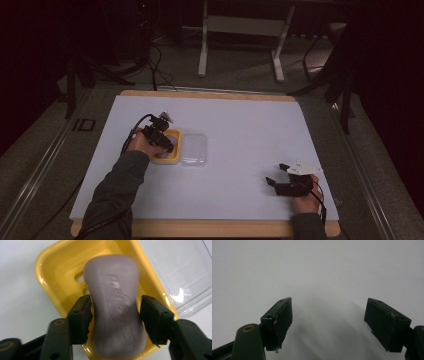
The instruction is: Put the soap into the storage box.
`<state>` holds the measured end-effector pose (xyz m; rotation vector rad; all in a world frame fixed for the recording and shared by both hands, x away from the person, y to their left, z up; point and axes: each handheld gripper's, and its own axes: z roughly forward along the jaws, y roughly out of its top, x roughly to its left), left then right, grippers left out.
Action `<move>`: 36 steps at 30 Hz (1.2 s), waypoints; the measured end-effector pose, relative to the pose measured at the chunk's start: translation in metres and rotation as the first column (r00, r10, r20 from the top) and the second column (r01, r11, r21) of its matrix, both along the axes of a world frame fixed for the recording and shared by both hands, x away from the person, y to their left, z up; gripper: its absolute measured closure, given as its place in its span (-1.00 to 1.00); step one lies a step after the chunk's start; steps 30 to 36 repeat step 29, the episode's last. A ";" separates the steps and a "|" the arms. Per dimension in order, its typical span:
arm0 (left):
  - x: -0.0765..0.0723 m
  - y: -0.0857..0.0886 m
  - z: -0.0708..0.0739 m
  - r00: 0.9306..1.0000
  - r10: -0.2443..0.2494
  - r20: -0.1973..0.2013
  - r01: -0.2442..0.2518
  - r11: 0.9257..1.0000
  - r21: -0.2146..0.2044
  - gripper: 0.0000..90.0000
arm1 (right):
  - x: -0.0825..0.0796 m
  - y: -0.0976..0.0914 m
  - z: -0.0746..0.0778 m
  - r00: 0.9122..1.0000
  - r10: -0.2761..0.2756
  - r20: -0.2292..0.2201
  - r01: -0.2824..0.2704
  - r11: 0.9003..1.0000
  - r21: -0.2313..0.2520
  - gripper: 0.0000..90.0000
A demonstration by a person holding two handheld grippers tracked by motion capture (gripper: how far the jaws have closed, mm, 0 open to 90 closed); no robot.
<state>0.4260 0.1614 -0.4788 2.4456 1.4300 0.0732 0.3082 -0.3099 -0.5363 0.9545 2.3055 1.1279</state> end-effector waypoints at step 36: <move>-0.029 -0.028 0.033 0.972 -0.144 0.184 0.146 0.989 0.008 -0.23 | 0.001 0.001 0.000 1.000 0.001 -0.010 -0.001 1.000 -0.007 -0.51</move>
